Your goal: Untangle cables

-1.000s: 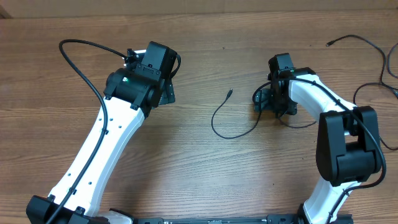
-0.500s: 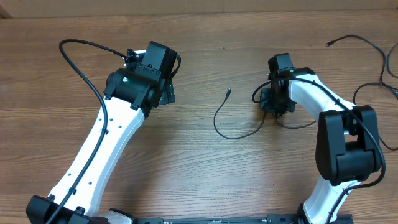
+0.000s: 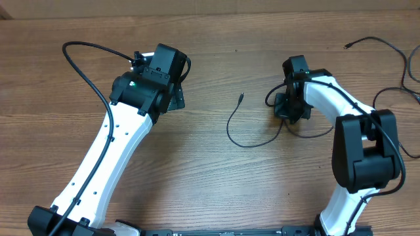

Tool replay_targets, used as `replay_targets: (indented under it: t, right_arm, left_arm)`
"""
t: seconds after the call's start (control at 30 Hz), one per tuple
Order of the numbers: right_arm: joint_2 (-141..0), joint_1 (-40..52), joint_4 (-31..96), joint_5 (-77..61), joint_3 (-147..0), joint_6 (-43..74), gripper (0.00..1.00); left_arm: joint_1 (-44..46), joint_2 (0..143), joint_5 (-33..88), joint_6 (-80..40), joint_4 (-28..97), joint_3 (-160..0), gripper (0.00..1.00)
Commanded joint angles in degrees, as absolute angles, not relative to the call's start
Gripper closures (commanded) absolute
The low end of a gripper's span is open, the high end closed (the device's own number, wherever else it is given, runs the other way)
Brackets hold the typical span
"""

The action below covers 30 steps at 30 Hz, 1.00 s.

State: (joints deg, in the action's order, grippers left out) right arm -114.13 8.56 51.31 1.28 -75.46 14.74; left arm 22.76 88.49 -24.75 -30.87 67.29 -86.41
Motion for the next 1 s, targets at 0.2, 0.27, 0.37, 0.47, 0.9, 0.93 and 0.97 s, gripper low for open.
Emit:
replay_targets:
  t: [0.2,0.27,0.37,0.47,0.9,0.93,0.97]
  right_arm:
    - [-115.1,8.2,70.2,2.4,-106.4,14.8,0.96]
    - [-115.1,8.2,73.2,3.4,-114.0,14.8,0.96]
    - [-115.1,8.1,75.6,7.0,-124.2,14.8,0.96]
    - [-115.1,7.6,76.8,8.4,-130.1,14.8,0.96]
    - [-115.1,7.1,87.6,2.0,-131.4,11.4,0.96]
    - [-115.1,7.4,88.3,1.6,-130.7,10.1,0.96]
    - [-115.1,7.6,89.0,1.1,-129.8,9.1,0.96]
  left_arm:
    - [22.5,87.1,-25.9,-29.8,67.1,-86.2,0.0]
    - [22.5,87.1,-25.9,-29.8,67.1,-86.2,0.0]
    - [22.5,87.1,-25.9,-29.8,67.1,-86.2,0.01]
    - [22.5,87.1,-25.9,-29.8,67.1,-86.2,0.01]
    - [22.5,87.1,-25.9,-29.8,67.1,-86.2,0.0]
    - [22.5,87.1,-25.9,-29.8,67.1,-86.2,0.0]
    - [22.5,87.1,-25.9,-29.8,67.1,-86.2,0.0]
